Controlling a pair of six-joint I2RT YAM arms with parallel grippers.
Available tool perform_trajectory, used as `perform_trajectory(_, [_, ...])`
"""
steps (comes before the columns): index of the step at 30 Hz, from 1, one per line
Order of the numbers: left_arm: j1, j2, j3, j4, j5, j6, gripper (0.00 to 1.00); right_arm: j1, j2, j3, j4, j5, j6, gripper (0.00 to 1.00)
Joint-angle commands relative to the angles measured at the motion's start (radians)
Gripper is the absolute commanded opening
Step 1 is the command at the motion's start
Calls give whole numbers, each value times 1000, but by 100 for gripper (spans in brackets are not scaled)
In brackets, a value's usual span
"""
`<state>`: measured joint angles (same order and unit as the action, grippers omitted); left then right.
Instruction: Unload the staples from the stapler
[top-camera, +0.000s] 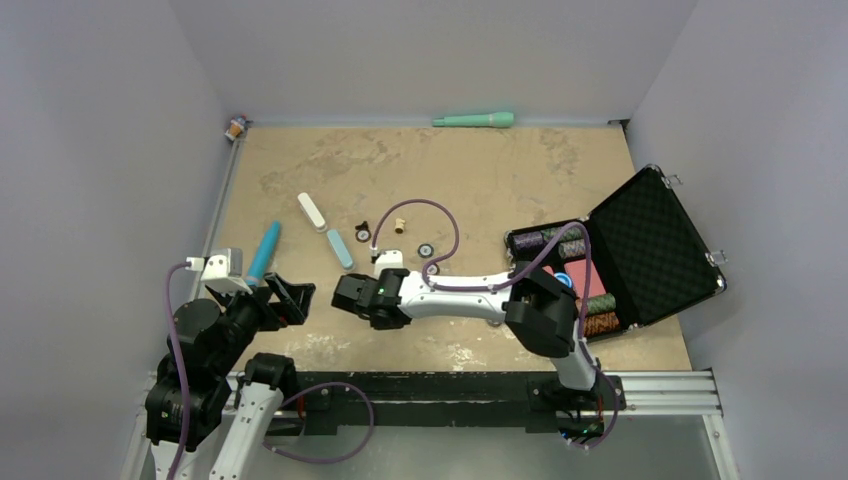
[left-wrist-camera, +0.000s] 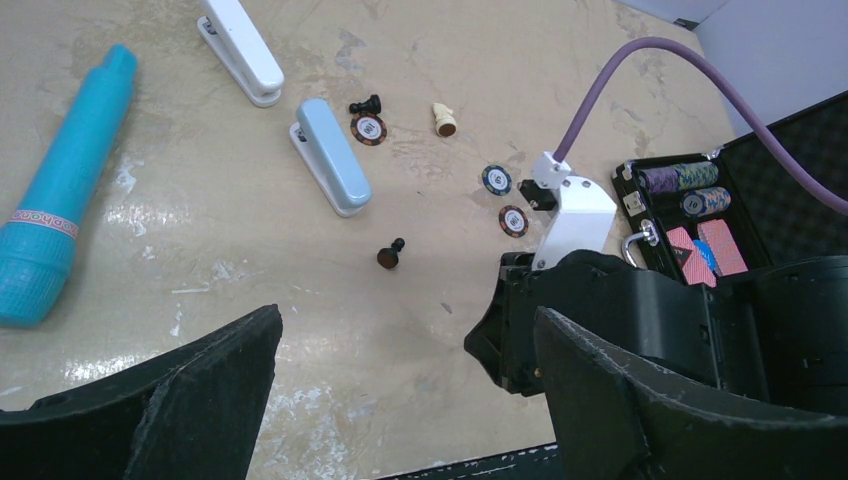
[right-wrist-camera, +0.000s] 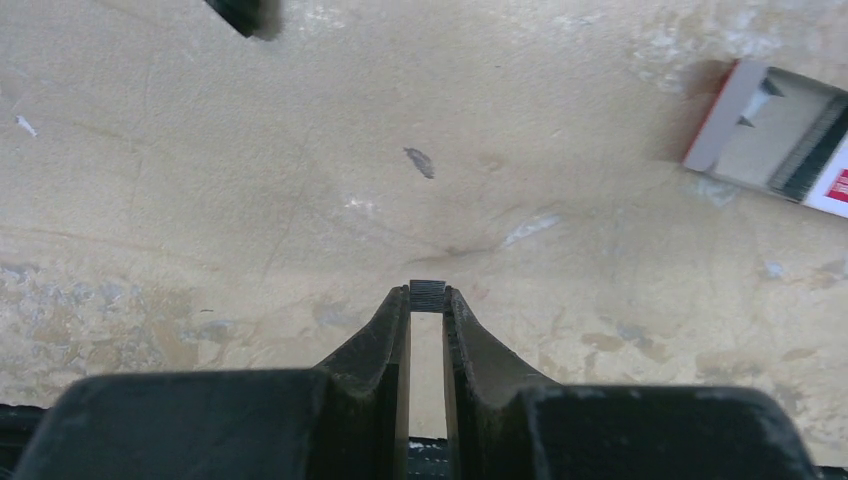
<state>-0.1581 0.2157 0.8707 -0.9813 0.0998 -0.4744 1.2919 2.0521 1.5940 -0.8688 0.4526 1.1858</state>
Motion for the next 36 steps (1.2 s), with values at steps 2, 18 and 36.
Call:
perform_trajectory(2, [5,19,-2,38,2,19,99,-38,-101,-66,-26,70,24,14])
perform_trajectory(18, [5,40,-2,36,-6,16,99,-173,-299,-336,61,105,8,15])
perform_trajectory(36, [5,57,0,32,-17,13,99,-232,-323,-415,162,119,-75,15])
